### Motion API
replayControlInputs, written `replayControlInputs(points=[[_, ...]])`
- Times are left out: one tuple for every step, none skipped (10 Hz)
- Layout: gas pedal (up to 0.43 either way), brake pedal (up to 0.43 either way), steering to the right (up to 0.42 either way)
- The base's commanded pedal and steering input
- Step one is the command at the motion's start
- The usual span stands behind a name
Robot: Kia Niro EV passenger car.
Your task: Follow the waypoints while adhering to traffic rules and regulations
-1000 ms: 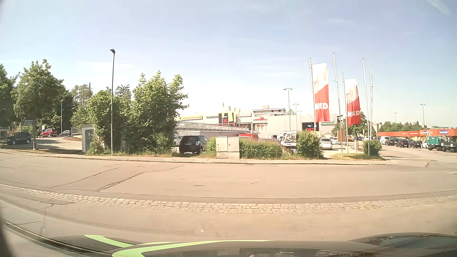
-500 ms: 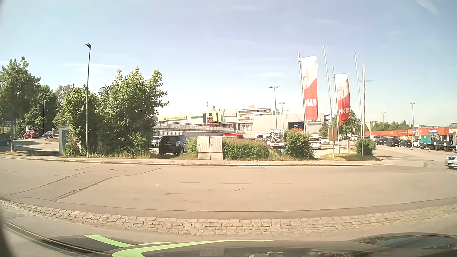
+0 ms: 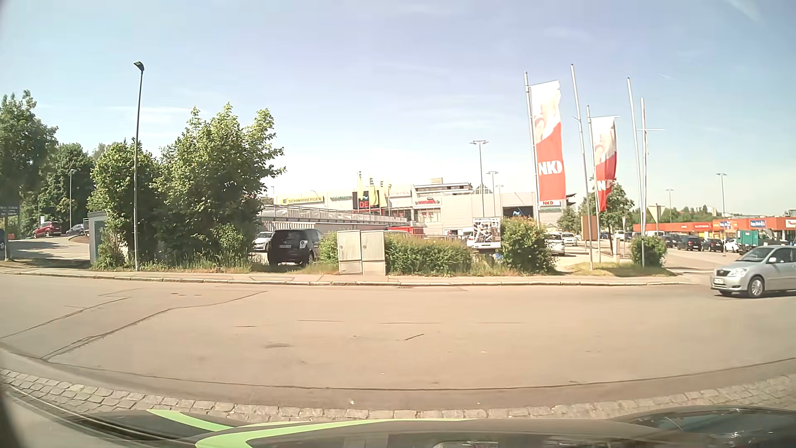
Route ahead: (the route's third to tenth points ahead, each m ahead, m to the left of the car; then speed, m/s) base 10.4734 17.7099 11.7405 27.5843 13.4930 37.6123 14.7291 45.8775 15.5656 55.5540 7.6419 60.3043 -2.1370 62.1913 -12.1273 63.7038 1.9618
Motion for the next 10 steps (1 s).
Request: replayControlInputs(points=[[0.0,0.262,-0.042],[0.0,0.262,-0.043],[0.0,0.262,-0.046],[0.0,0.256,-0.051],[0.0,0.25,-0.059],[0.0,0.25,-0.074],[0.0,0.244,-0.091],[0.0,0.183,-0.115],[0.0,0.0,-0.136],[0.0,0.0,-0.156]])
